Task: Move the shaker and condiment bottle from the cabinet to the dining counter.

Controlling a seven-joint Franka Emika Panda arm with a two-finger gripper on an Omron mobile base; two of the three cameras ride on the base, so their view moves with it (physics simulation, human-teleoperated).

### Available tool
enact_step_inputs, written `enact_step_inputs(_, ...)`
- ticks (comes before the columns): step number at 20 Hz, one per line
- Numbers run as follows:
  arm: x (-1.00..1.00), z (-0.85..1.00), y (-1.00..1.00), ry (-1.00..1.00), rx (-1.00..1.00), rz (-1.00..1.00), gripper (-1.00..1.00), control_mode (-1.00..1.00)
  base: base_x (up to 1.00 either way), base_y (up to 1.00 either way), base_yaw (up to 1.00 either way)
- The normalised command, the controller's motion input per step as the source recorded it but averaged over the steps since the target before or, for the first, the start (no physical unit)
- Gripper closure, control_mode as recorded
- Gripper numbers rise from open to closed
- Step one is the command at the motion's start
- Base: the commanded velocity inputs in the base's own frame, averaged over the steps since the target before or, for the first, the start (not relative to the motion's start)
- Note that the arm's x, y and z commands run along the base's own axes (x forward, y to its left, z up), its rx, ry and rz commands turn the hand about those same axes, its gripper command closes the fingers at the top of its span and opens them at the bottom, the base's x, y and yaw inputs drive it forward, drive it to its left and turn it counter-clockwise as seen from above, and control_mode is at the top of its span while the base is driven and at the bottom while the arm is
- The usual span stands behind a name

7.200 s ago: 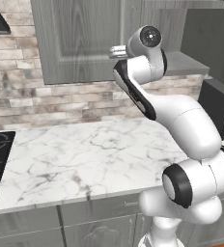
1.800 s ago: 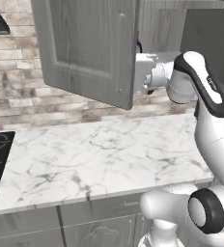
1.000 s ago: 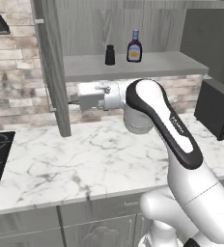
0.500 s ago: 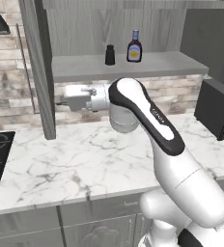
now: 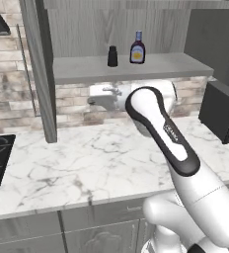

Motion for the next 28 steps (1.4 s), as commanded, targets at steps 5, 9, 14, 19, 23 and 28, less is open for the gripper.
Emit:
enact_step_inputs(5, 0.55, -0.26, -0.59, -0.07, -0.32, -0.29, 1.0, -1.0, 0.0, 0.0, 0.0)
enact_step_inputs(9, 0.41, -0.13, -0.47, -0.11, -0.43, -0.4, 1.0, -1.0, 0.0, 0.0, 0.0)
enact_step_inputs(14, 0.04, 0.07, -0.31, -0.01, -0.21, -0.32, 1.0, -1.0, 0.0, 0.0, 0.0)
enact_step_inputs(19, 0.0, 0.04, -0.45, 0.0, -0.04, -0.23, 1.0, -1.0, 0.0, 0.0, 0.0)
enact_step_inputs(23, 0.02, 0.0, -0.39, 0.0, 0.0, -0.12, 1.0, -1.0, 0.0, 0.0, 0.0)
enact_step_inputs(28, 0.1, 0.0, -0.22, 0.0, 0.0, 0.0, -1.0, -1.0, 0.0, 0.0, 0.0)
